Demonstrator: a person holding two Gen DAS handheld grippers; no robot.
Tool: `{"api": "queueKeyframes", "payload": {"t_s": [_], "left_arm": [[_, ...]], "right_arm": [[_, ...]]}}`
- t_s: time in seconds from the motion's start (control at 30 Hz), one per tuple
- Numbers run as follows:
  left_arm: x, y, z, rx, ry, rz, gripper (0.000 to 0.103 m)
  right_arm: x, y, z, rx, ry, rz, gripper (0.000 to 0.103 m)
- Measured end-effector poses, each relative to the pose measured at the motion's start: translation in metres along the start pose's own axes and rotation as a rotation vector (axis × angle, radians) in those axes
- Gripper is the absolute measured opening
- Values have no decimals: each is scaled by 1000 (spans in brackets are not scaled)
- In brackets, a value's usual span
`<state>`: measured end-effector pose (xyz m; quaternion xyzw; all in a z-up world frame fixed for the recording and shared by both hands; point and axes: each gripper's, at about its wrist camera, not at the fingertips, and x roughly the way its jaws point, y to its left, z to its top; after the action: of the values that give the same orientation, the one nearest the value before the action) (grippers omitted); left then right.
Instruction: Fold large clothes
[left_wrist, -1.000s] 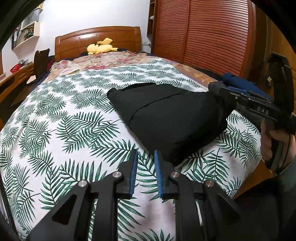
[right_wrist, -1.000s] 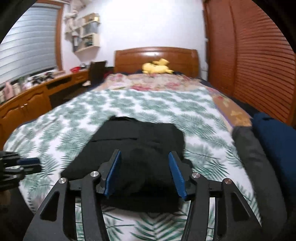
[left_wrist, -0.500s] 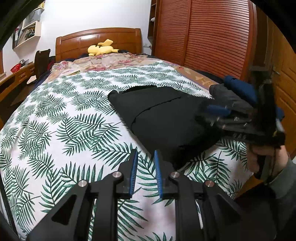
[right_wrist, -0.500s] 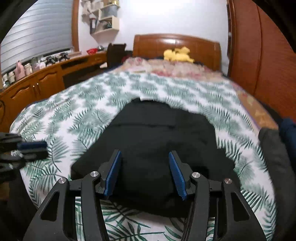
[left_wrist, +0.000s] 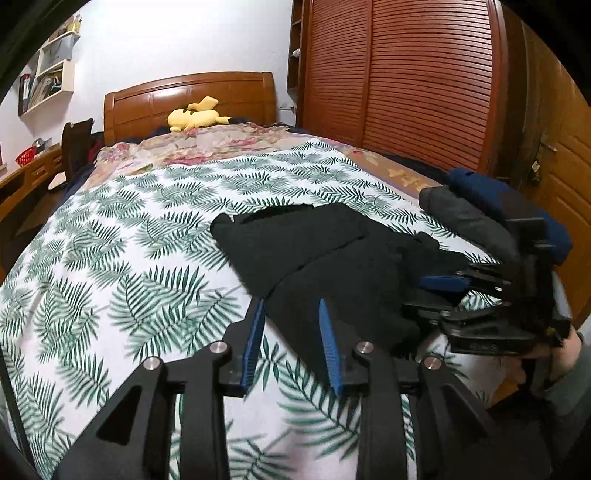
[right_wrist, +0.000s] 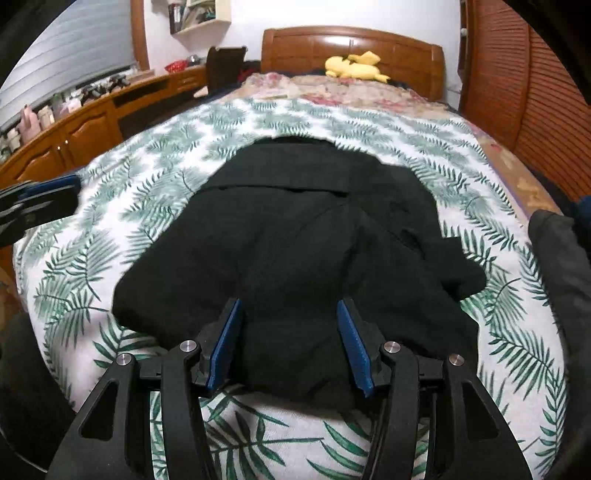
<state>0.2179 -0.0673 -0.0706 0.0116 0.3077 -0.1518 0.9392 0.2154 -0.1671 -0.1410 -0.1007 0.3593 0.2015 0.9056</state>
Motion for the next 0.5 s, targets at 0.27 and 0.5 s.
{"api": "queueKeyframes", "payload": {"t_s": [0.27, 0.5], "left_arm": [[43, 9, 18, -2, 24, -27, 29], [85, 25, 30, -13, 61, -43, 29]], "right_arm": [[-46, -32, -10, 68, -121, -26, 54], [-55, -62, -29, 127, -115, -75, 54]]}}
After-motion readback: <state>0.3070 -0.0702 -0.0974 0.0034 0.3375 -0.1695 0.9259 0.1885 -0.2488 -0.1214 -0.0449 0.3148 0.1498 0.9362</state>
